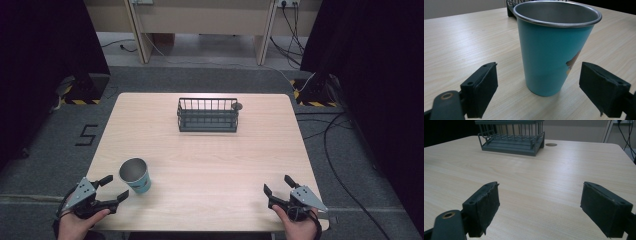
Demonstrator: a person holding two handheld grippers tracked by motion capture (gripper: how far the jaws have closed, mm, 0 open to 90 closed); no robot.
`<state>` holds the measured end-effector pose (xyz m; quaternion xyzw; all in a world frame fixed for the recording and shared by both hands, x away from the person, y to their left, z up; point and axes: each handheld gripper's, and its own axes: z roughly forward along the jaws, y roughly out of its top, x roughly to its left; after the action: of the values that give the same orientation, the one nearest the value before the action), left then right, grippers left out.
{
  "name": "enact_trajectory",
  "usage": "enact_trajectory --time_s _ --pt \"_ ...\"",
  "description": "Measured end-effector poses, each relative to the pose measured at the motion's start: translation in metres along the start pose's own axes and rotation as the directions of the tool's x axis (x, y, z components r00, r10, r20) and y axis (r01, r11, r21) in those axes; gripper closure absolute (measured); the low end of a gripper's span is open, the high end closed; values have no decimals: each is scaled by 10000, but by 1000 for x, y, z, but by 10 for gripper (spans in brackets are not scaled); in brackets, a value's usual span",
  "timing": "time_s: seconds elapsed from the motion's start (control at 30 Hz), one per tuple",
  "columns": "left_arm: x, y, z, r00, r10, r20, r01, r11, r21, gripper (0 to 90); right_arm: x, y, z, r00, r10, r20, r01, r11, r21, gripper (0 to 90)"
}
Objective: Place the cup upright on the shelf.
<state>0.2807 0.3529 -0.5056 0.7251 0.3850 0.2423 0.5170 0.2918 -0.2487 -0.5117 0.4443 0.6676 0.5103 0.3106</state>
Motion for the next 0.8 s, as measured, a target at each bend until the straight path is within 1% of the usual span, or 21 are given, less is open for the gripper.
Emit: enact_trajectory --time_s 0.2,0.3,0.47,0.57,0.67,0.7,0.77,0.8 --pt "-2 1 1 9999 71 90 -71 10000 -8 145 -1 0 -1 10000 8 4 -8 10000 28 161" --pt "-4 2 3 9996 146 231 -147 9999 32 145 0 0 0 10000 30 1 -30 10000 49 161" --pt "-6 3 4 9996 77 273 -77 10000 -25 145 1 1 0 10000 4 4 -4 10000 46 161" --pt "-8 4 7 9993 105 351 -106 9999 10 145 0 1 1 10000 44 -7 -44 10000 79 160" --pt "-9 5 8 9993 120 357 -118 9999 -41 145 0 0 1 10000 57 -20 -57 9999 99 160" --pt "-9 6 9 9995 67 322 -64 9999 -93 145 0 0 1 10000 26 -21 -26 10000 94 160" --pt "-9 7 11 9996 89 281 -87 9999 -98 145 1 1 2 10000 23 -35 -22 9999 108 160" --pt "-9 7 13 9995 108 309 -107 9999 -23 145 2 1 2 10000 39 -66 -38 9999 127 160"
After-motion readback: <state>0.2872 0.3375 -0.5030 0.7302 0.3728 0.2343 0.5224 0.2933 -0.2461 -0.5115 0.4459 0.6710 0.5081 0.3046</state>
